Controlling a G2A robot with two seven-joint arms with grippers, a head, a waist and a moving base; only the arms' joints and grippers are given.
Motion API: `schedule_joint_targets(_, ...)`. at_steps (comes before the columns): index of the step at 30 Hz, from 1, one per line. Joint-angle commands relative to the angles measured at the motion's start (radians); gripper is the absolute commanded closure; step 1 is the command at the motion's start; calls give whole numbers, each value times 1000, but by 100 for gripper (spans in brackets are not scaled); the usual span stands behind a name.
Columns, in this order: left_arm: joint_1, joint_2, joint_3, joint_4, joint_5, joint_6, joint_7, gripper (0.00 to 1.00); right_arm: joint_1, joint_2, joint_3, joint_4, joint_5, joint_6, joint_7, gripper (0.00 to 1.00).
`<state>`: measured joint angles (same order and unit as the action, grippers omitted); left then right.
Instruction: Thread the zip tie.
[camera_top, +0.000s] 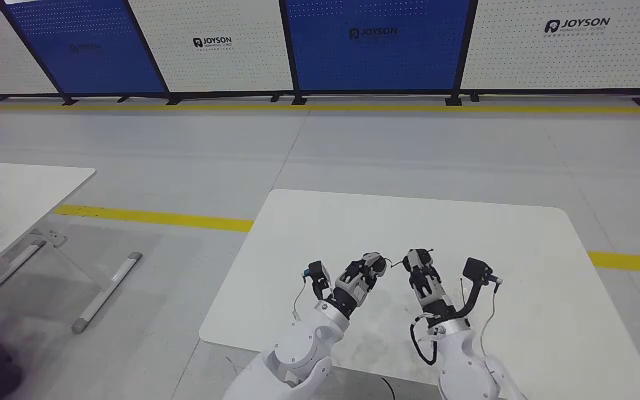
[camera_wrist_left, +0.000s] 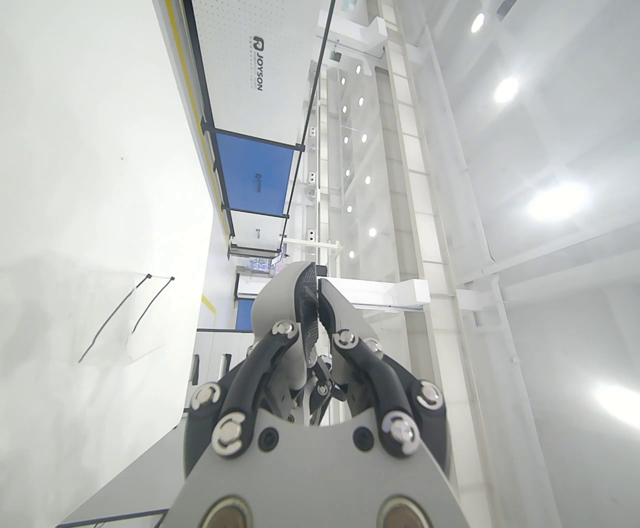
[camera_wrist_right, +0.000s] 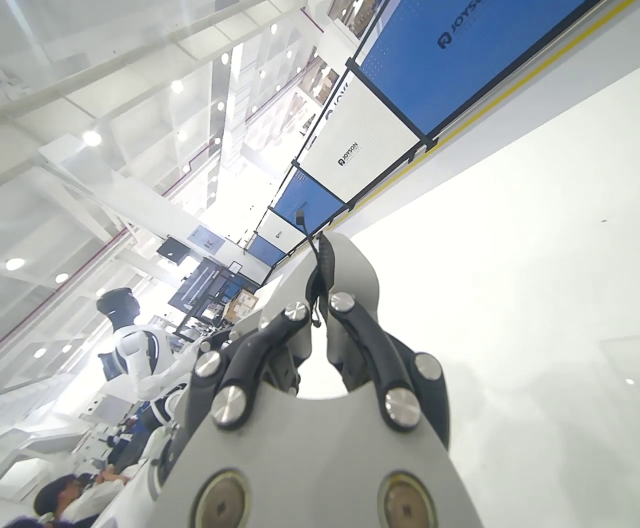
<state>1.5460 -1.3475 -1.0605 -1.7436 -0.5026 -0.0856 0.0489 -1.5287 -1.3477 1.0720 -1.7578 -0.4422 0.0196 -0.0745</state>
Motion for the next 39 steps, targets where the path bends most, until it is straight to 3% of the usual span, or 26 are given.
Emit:
schedule_joint_targets(1,0,0,0,0,0,0,0,100,-5,-3,3,3,27,2,-17,100)
schedule_joint_targets(10,0,0,0,0,0,0,0,100,-17,-10,22,12,110,-30,-42,100)
schedule_joint_targets(20,0,0,0,0,0,0,0,100,-15,-16,0,20,104,-46,-21,100)
schedule_joint_targets(26,0,0,0,0,0,0,0,100,6,-23,-3,67,126,-38,-23,100)
schedule_joint_targets(31,0,0,0,0,0,0,0,100,6,-26,-4,68,155,-59,-4,100)
schedule_joint_targets(34,0,0,0,0,0,0,0,100,3,-24,-9,62,133,-102,19,100)
schedule_joint_targets(39,0,0,0,0,0,0,0,100,-4,-26,1,66,158,-93,4,100)
